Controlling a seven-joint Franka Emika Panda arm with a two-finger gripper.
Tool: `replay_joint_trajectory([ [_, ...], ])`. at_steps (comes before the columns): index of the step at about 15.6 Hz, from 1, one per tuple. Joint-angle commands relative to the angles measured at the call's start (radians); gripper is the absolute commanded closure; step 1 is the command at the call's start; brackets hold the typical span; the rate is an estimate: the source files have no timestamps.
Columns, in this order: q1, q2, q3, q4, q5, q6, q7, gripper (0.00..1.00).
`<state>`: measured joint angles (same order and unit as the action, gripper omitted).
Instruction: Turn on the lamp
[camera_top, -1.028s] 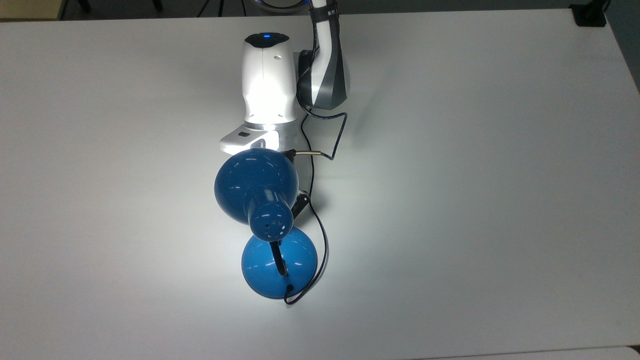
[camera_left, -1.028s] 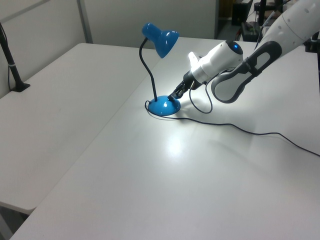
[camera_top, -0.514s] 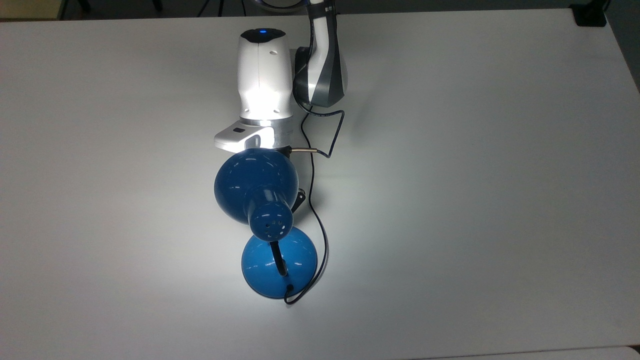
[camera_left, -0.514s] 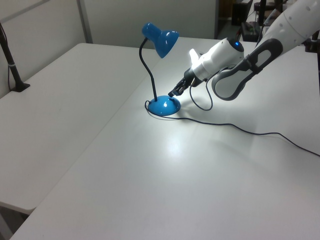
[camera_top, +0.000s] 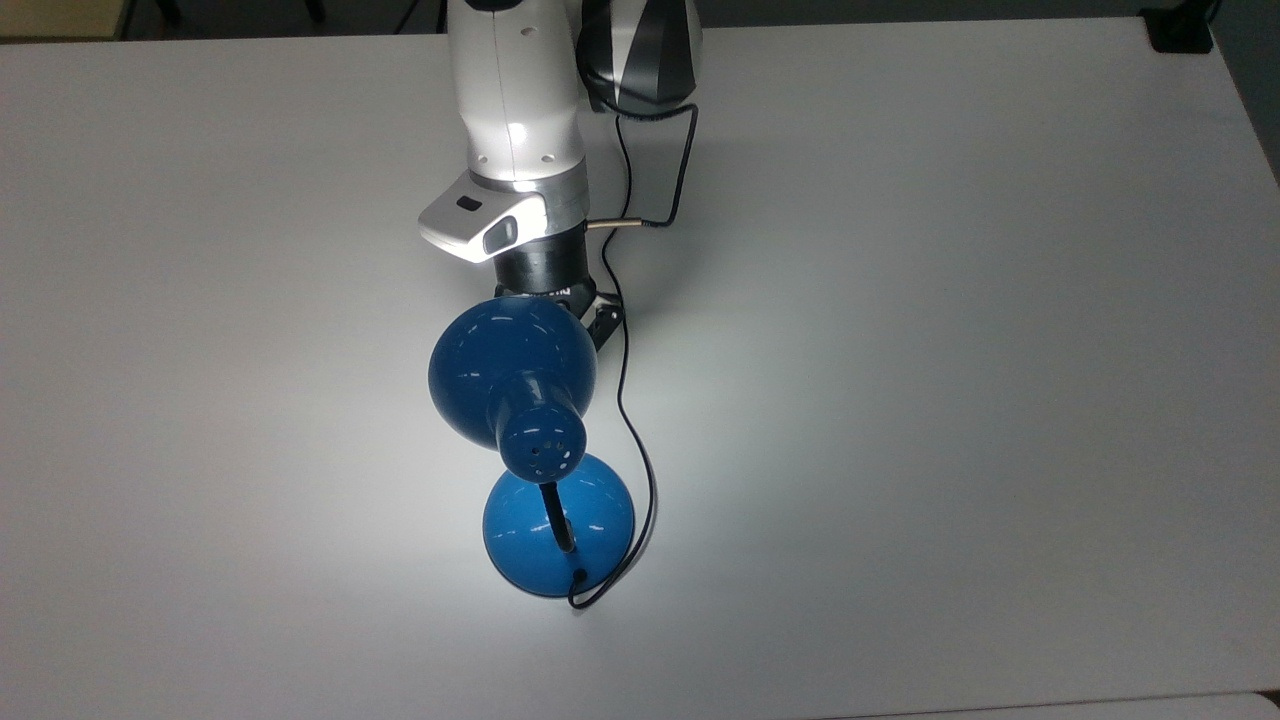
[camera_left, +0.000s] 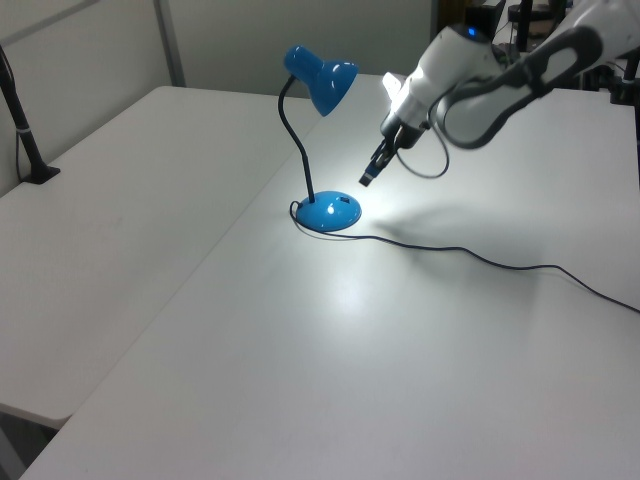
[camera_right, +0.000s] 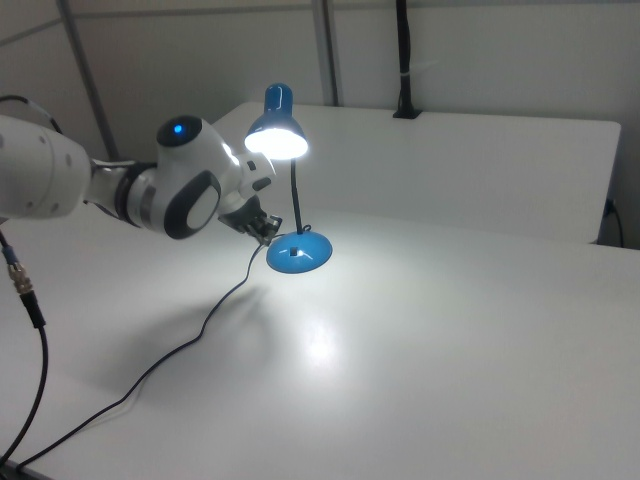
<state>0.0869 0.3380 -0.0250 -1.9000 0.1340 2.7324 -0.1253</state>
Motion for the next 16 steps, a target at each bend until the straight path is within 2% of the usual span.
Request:
replay_joint_trajectory([
  [1,0.001,-0.148,-0.01,-0.048,0.004,-0.308,0.018,0.01],
  [4,-0.003,-0.236,-0.009,-0.021,-0.071,-0.53,0.019,0.0],
  [6,-0.022,-0.292,-0.009,0.045,-0.091,-0.749,0.023,0.0],
  [8,-0.047,-0.361,-0.01,0.076,-0.094,-0.899,0.023,0.0],
  [11,-0.073,-0.421,-0.029,0.111,-0.094,-0.968,0.103,0.0],
  [13,-0.075,-0.419,-0.038,0.185,-0.099,-1.035,0.15,0.0],
  [16,-0.076,-0.412,-0.036,0.239,-0.158,-1.077,0.141,0.0],
])
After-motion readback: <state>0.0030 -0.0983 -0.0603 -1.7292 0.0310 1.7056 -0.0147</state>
